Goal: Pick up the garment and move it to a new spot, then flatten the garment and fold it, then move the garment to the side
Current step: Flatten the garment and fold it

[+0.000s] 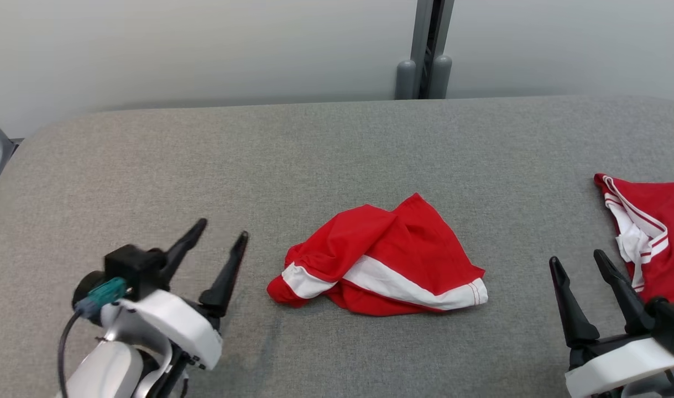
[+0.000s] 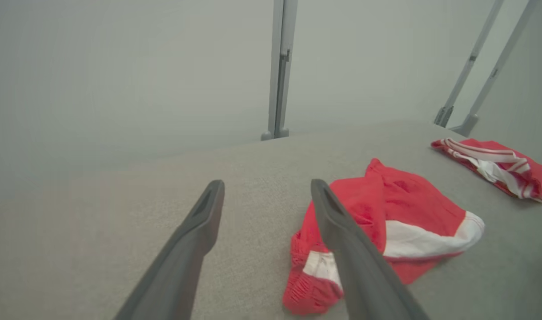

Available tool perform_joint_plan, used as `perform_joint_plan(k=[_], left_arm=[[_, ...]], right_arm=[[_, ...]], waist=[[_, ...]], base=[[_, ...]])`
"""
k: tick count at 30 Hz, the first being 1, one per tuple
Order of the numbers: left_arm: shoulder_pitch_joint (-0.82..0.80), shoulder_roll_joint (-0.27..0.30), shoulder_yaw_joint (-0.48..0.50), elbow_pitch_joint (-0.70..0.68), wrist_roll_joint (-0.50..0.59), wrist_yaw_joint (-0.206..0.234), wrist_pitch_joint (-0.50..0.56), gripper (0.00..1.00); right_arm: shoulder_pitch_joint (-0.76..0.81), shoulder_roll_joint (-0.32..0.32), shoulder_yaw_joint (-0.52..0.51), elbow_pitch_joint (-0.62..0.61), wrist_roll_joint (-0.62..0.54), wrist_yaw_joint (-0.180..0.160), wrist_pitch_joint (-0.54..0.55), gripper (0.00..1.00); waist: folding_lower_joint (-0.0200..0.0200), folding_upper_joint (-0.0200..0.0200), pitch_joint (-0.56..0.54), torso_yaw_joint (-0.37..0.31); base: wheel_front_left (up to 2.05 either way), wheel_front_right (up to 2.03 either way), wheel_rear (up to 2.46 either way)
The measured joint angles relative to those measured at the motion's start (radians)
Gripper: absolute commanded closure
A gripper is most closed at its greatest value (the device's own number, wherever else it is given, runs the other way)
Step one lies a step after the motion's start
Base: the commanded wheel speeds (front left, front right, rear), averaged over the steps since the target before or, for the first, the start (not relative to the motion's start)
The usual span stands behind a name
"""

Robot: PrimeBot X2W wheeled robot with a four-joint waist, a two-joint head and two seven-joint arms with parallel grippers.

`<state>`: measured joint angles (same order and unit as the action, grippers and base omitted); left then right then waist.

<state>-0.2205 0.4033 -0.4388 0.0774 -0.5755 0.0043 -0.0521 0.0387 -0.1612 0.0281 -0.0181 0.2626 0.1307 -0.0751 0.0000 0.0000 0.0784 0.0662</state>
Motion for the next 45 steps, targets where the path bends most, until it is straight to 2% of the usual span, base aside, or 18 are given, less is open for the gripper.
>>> perform_joint_plan(k=[2, 4, 6, 11, 12, 13, 14, 15, 16, 23, 30, 33, 34, 35, 36, 41, 45], left_arm=[[-0.040, -0.016, -0.047, 0.042, -0.026, -0.054, 0.065, 0.00], [-0.067, -0.030, -0.093, 0.090, -0.037, -0.085, 0.118, 0.00], [-0.088, -0.043, -0.132, 0.128, -0.052, -0.105, 0.155, 0.00], [-0.134, -0.053, -0.175, 0.207, -0.074, -0.123, 0.175, 0.00], [-0.141, -0.053, -0.179, 0.221, -0.078, -0.125, 0.175, 0.19], [-0.149, -0.052, -0.186, 0.236, -0.080, -0.126, 0.177, 0.53], [-0.156, -0.049, -0.193, 0.250, -0.086, -0.127, 0.186, 0.67], [-0.161, -0.048, -0.198, 0.260, -0.091, -0.127, 0.193, 0.76], [-0.165, -0.046, -0.204, 0.267, -0.096, -0.128, 0.195, 1.00], [-0.192, -0.034, -0.234, 0.281, -0.115, -0.131, 0.191, 1.00], [-0.216, -0.035, -0.252, 0.277, -0.115, -0.132, 0.164, 1.00], [-0.224, -0.037, -0.258, 0.278, -0.115, -0.133, 0.156, 1.00], [-0.227, -0.039, -0.261, 0.280, -0.115, -0.134, 0.153, 1.00], [-0.230, -0.040, -0.263, 0.280, -0.114, -0.134, 0.146, 1.00], [-0.232, -0.041, -0.263, 0.280, -0.114, -0.134, 0.139, 1.00], [-0.235, -0.040, -0.249, 0.261, -0.111, -0.124, 0.089, 1.00], [-0.236, -0.021, -0.217, 0.198, -0.102, -0.088, 0.049, 1.00]], right_arm=[[-0.009, 0.001, 0.011, 0.001, -0.001, 0.000, 0.000, 0.00], [-0.016, 0.003, 0.019, 0.005, 0.000, 0.000, -0.001, 0.00], [-0.025, 0.004, 0.028, 0.012, 0.000, 0.000, -0.005, 0.00], [-0.042, 0.006, 0.044, 0.029, 0.002, 0.000, -0.011, 0.00], [-0.048, 0.006, 0.048, 0.032, 0.002, 0.000, -0.012, 0.00], [-0.052, 0.005, 0.052, 0.036, 0.002, 0.000, -0.012, 0.00], [-0.056, 0.005, 0.056, 0.040, 0.003, 0.000, -0.012, 0.00], [-0.059, 0.004, 0.061, 0.045, 0.006, 0.000, -0.013, 0.00], [-0.063, 0.002, 0.067, 0.051, 0.009, 0.000, -0.013, 0.00], [-0.112, -0.013, 0.174, 0.123, 0.026, 0.000, 0.016, 0.00], [-0.203, -0.038, 0.313, 0.234, 0.066, 0.000, 0.066, 0.00], [-0.225, -0.047, 0.343, 0.265, 0.085, 0.000, 0.076, 0.00], [-0.234, -0.051, 0.356, 0.277, 0.093, 0.000, 0.078, 0.32], [-0.242, -0.056, 0.365, 0.287, 0.103, 0.000, 0.088, 0.69], [-0.247, -0.059, 0.370, 0.293, 0.111, 0.000, 0.090, 1.00], [-0.253, -0.086, 0.363, 0.268, 0.143, 0.000, 0.075, 1.00], [-0.256, -0.101, 0.318, 0.189, 0.161, 0.000, 0.040, 1.00]], waist=[[0.0000, 0.0000, 0.013, -0.008], [0.0000, 0.0000, 0.026, -0.019], [0.0000, 0.0000, 0.040, -0.031], [0.0000, 0.0000, 0.073, -0.059], [0.0000, 0.0000, 0.080, -0.063], [0.0000, 0.0000, 0.086, -0.068], [0.0000, 0.0000, 0.091, -0.072], [0.0000, 0.0000, 0.096, -0.075], [0.0000, 0.0000, 0.101, -0.078], [-0.0001, 0.0000, 0.122, -0.080], [0.0000, 0.0000, 0.140, -0.056], [0.0000, 0.0000, 0.145, -0.046], [0.0000, 0.0000, 0.148, -0.040], [0.0000, 0.0000, 0.149, -0.036], [0.0000, 0.0000, 0.150, -0.031], [0.0000, 0.0000, 0.149, -0.024], [0.0000, 0.0000, 0.140, -0.031]], base=[[0.00, 0.00, 0.00], [0.00, 0.00, 0.00], [0.00, 0.00, 0.00], [0.00, 0.00, 0.00], [0.00, 0.00, 0.00], [0.00, 0.00, 0.00], [0.00, 0.00, 0.00], [0.00, 0.00, 0.00], [0.00, 0.00, 0.00], [0.00, 0.00, 0.00], [0.00, 0.00, 0.00], [0.00, 0.00, 0.00], [0.00, 0.00, 0.00], [0.00, 0.00, 0.00], [0.00, 0.00, 0.00], [0.00, 0.00, 0.00], [0.00, 0.00, 0.00]])
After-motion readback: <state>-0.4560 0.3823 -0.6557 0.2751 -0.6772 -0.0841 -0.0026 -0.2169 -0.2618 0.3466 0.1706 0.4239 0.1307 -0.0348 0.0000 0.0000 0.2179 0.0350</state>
